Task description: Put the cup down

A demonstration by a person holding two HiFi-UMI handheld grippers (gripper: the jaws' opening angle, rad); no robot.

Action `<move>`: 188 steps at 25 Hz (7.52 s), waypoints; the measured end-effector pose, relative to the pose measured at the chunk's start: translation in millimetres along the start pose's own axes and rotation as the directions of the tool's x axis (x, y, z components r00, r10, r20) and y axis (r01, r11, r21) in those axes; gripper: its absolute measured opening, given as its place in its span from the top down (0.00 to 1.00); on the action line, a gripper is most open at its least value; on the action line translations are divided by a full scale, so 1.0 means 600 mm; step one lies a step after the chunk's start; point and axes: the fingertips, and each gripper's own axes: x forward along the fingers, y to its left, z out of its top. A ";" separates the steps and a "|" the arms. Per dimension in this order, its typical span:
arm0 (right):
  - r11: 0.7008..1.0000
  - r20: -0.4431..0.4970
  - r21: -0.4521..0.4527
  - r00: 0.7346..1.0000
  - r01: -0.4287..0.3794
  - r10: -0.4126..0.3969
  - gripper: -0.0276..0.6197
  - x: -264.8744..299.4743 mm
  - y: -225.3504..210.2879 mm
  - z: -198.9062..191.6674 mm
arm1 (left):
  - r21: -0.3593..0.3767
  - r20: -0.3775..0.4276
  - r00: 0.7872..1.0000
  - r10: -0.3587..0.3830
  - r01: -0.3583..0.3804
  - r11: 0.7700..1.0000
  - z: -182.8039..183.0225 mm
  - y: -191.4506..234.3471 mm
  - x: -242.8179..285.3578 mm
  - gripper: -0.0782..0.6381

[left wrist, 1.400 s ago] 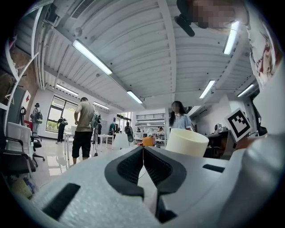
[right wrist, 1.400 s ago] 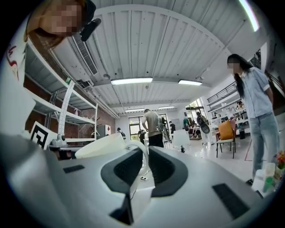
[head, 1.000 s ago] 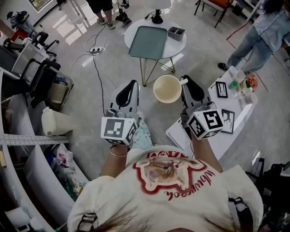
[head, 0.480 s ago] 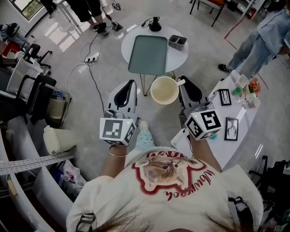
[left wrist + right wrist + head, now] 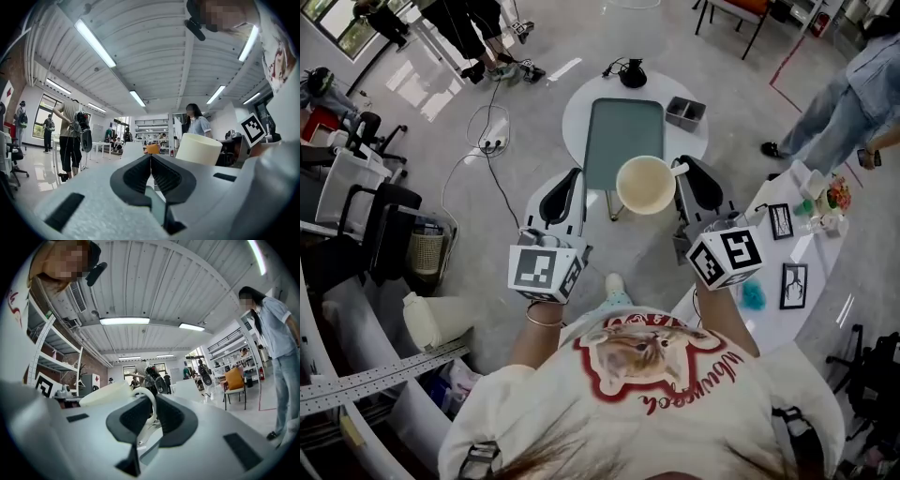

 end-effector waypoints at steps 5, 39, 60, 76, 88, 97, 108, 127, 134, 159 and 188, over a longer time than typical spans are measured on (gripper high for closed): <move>1.000 0.009 0.000 1.000 0.028 -0.028 0.88 0.037 -0.006 0.002 | -0.019 0.001 1.000 -0.026 0.026 0.999 -0.007 0.037 0.033 0.87; 1.000 -0.025 0.019 0.999 -0.025 0.025 0.88 0.325 -0.229 0.007 | -0.043 0.028 0.999 0.025 -0.024 0.999 -0.026 0.160 0.365 0.87; 0.995 -0.088 0.093 0.995 0.047 -0.039 0.88 0.382 -0.242 -0.072 | -0.083 0.018 1.000 0.023 -0.022 0.996 -0.057 0.231 0.392 0.87; 0.992 -0.159 0.098 0.985 0.084 -0.068 0.88 0.423 -0.256 -0.198 | -0.122 -0.038 0.999 0.039 -0.043 0.992 -0.127 0.249 0.359 0.87; 0.988 -0.245 0.087 0.964 0.125 -0.101 0.88 0.439 -0.285 -0.352 | -0.125 -0.099 0.994 0.041 -0.054 0.991 -0.180 0.254 0.340 0.87; 0.985 -0.306 0.104 0.947 0.136 -0.098 0.88 0.459 -0.289 -0.414 | -0.136 -0.118 0.991 0.057 -0.073 0.988 -0.200 0.265 0.330 0.87; 0.978 -0.368 0.125 0.923 0.170 -0.113 0.88 0.468 -0.297 -0.462 | -0.153 -0.141 0.988 0.067 -0.089 0.984 -0.217 0.269 0.322 0.87; 0.971 -0.410 0.117 0.901 0.207 -0.142 0.88 0.459 -0.303 -0.490 | -0.166 -0.151 0.987 0.052 -0.077 0.983 -0.221 0.264 0.321 0.87; 0.974 -0.423 0.088 0.893 0.207 -0.152 0.88 0.446 -0.302 -0.498 | -0.166 -0.149 0.988 0.049 -0.074 0.983 -0.220 0.257 0.315 0.87; 0.984 -0.427 0.016 0.891 0.177 -0.153 0.88 0.409 -0.282 -0.490 | -0.166 -0.133 0.991 0.001 -0.023 0.986 -0.198 0.235 0.297 0.87; 0.983 -0.110 -0.185 0.994 -0.016 -0.004 0.90 0.400 -0.176 -0.104 | -0.166 -0.004 0.998 -0.070 0.069 0.984 -0.104 0.171 0.375 0.87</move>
